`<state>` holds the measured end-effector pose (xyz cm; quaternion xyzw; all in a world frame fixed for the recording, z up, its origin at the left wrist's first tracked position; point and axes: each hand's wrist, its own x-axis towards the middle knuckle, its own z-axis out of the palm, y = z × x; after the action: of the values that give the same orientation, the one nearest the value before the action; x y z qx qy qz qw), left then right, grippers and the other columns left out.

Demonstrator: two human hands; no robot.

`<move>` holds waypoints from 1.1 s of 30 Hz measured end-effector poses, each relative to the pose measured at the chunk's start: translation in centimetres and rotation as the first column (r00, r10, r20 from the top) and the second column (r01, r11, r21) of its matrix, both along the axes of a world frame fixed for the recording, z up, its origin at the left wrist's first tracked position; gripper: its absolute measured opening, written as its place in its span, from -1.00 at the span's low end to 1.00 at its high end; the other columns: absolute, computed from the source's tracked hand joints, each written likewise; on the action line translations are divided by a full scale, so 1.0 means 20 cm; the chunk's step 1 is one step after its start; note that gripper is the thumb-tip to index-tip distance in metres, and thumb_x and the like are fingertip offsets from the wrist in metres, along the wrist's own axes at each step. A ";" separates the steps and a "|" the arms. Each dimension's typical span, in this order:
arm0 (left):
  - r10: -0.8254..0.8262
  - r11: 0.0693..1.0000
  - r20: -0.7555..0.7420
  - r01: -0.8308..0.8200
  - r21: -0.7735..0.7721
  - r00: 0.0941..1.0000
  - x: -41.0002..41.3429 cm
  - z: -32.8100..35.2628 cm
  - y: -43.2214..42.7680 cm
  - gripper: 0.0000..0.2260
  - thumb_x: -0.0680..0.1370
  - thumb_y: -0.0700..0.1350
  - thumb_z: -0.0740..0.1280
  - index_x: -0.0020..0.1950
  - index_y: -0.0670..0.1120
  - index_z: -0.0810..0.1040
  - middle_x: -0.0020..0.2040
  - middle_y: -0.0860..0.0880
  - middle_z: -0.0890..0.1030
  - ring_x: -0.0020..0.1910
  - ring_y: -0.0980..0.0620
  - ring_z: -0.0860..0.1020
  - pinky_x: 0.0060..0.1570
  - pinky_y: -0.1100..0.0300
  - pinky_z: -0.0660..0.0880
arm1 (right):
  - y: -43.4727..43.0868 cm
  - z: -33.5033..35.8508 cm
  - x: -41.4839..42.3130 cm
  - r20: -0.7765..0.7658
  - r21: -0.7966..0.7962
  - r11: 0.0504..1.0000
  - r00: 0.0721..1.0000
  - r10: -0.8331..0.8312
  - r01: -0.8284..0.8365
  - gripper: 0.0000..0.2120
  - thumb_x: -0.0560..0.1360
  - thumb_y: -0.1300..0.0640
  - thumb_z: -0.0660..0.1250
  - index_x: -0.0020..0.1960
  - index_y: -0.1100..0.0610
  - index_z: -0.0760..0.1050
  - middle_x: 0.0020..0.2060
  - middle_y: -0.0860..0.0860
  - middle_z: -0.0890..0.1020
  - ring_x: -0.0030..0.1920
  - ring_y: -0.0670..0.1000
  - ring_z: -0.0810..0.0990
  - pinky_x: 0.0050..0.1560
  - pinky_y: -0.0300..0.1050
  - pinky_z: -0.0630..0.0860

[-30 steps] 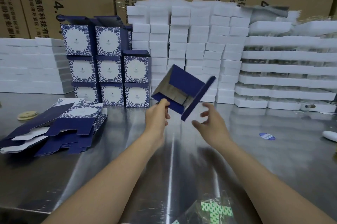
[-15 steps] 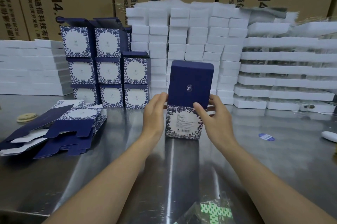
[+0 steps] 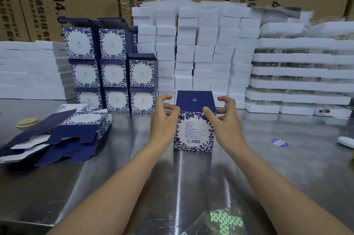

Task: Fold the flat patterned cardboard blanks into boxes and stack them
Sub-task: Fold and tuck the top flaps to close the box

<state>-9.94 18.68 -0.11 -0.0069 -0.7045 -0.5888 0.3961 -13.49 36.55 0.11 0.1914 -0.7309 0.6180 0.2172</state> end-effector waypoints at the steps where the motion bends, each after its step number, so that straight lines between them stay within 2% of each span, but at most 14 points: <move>1: -0.002 1.000 -0.016 0.002 -0.026 1.000 0.00 0.00 0.01 -0.71 0.64 -0.15 0.34 0.26 0.19 0.47 0.06 0.06 0.57 -0.09 0.29 0.54 -0.01 0.21 0.46 | 0.00 0.00 0.01 -0.013 0.011 1.000 1.000 0.001 -0.001 -0.63 0.57 -0.20 0.44 0.28 -0.34 0.35 0.04 -0.14 0.66 -0.20 -0.13 0.68 -0.15 -0.10 0.59; 3: 0.057 0.985 -0.064 -0.066 -0.157 0.996 0.01 0.00 0.02 -0.69 0.63 -0.21 0.29 0.26 0.15 0.54 0.18 0.08 0.54 0.15 0.21 0.53 0.17 0.18 0.44 | -0.02 0.00 0.01 -0.047 0.077 0.997 0.999 -0.017 0.021 -0.77 0.61 -0.21 0.38 0.22 -0.40 0.42 0.07 -0.14 0.64 -0.19 -0.11 0.67 -0.09 -0.06 0.59; 5: 0.153 0.921 -0.126 -0.188 -0.341 0.980 0.02 0.00 0.04 -0.70 0.61 -0.24 0.26 0.17 0.10 0.65 0.26 0.12 0.54 0.31 0.13 0.47 0.29 0.14 0.40 | -0.02 -0.01 0.00 -0.075 0.161 0.984 0.995 -0.060 0.071 -0.89 0.64 -0.21 0.31 0.16 -0.34 0.54 0.10 -0.12 0.56 -0.08 -0.11 0.65 0.02 -0.04 0.58; 6: 0.180 0.882 -0.161 -0.232 -0.411 0.970 0.02 0.00 0.04 -0.70 0.60 -0.25 0.25 0.10 0.08 0.69 0.26 0.14 0.57 0.32 0.12 0.48 0.29 0.11 0.41 | -0.02 -0.01 -0.01 -0.095 0.186 0.979 0.993 -0.071 0.088 -0.87 0.65 -0.20 0.30 0.15 -0.28 0.59 0.11 -0.11 0.53 0.01 -0.10 0.63 0.09 -0.08 0.55; 8: 0.184 0.827 -0.217 -0.271 -0.493 0.958 0.03 -0.01 0.05 -0.73 0.60 -0.22 0.25 0.03 0.07 0.69 0.14 0.18 0.64 0.21 0.13 0.54 0.25 -0.01 0.48 | -0.02 -0.02 -0.02 -0.176 0.217 0.969 0.981 -0.079 0.117 -0.82 0.67 -0.12 0.32 0.15 -0.14 0.67 0.15 -0.11 0.51 0.21 -0.09 0.51 0.18 -0.33 0.39; 9: 0.180 0.809 -0.235 -0.280 -0.517 0.955 0.04 -0.02 0.06 -0.76 0.60 -0.19 0.26 0.04 0.07 0.68 0.07 0.20 0.65 0.14 0.15 0.56 0.20 -0.04 0.50 | -0.02 -0.02 -0.02 -0.218 0.232 0.964 0.973 -0.078 0.129 -0.83 0.67 -0.08 0.32 0.13 -0.11 0.68 0.16 -0.12 0.52 0.24 -0.11 0.46 0.16 -0.44 0.31; 11: 0.181 0.795 -0.253 -0.292 -0.532 0.950 0.04 -0.03 0.08 -0.82 0.62 -0.12 0.31 0.06 0.08 0.69 0.01 0.20 0.65 0.07 0.16 0.56 0.13 0.01 0.52 | -0.02 -0.02 -0.02 -0.280 0.274 0.953 0.959 -0.054 0.133 -0.85 0.68 -0.04 0.32 0.10 -0.13 0.67 0.11 -0.17 0.58 0.20 -0.10 0.46 0.13 -0.46 0.29; 15: 0.195 0.807 -0.242 -0.296 -0.511 0.950 0.02 -0.04 0.09 -0.93 0.60 0.02 0.44 0.06 0.12 0.70 0.02 0.21 0.62 0.11 0.12 0.53 0.10 0.18 0.49 | -0.01 -0.02 -0.02 -0.333 0.283 0.952 0.943 -0.013 0.113 -0.87 0.68 -0.05 0.34 0.11 -0.14 0.67 0.03 -0.22 0.63 0.15 -0.09 0.51 0.21 -0.17 0.42; 19: 0.200 0.815 -0.226 -0.290 -0.501 0.953 0.00 -0.04 0.10 -0.95 0.59 0.05 0.45 0.03 0.14 0.69 0.01 0.23 0.61 0.12 0.12 0.52 0.07 0.27 0.43 | -0.02 -0.04 -0.02 -0.378 0.285 0.942 0.924 -0.058 0.176 -0.87 0.68 -0.03 0.34 0.12 -0.11 0.67 0.06 -0.21 0.63 0.18 -0.06 0.47 0.26 0.00 0.44; 23: 0.213 0.821 -0.220 -0.296 -0.487 0.952 0.00 -0.05 0.09 -0.93 0.59 0.07 0.45 0.03 0.14 0.70 0.01 0.25 0.64 0.10 0.17 0.49 0.06 0.22 0.46 | -0.03 -0.05 -0.01 -0.412 0.316 0.937 0.911 -0.003 0.146 -0.88 0.69 0.03 0.34 0.14 -0.06 0.65 0.04 -0.22 0.65 0.14 -0.06 0.54 0.23 0.07 0.48; 29: 0.239 0.752 -0.291 -0.366 -0.548 0.927 -0.01 -0.05 0.08 -0.93 0.61 0.06 0.44 0.04 0.12 0.70 0.01 0.23 0.69 0.04 0.15 0.51 0.02 0.08 0.51 | -0.02 -0.04 -0.02 -0.445 0.338 0.919 0.895 -0.034 0.202 -0.88 0.69 0.05 0.35 0.11 -0.01 0.67 0.01 -0.18 0.68 0.10 -0.02 0.58 0.19 0.13 0.51; 33: 0.197 0.750 -0.287 -0.332 -0.571 0.938 0.00 -0.04 0.05 -0.91 0.62 0.05 0.44 0.08 0.10 0.70 0.02 0.22 0.68 0.05 0.15 0.54 0.04 0.13 0.52 | -0.01 -0.04 -0.01 -0.459 0.329 0.923 0.888 -0.030 0.201 -0.89 0.68 0.04 0.37 0.12 -0.02 0.67 0.01 -0.20 0.69 0.08 -0.05 0.58 0.17 0.11 0.53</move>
<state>-9.88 19.60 -0.97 -0.0959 -0.8048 -0.2625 0.5236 -13.78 36.29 -0.69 0.3201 -0.7744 0.3957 0.3759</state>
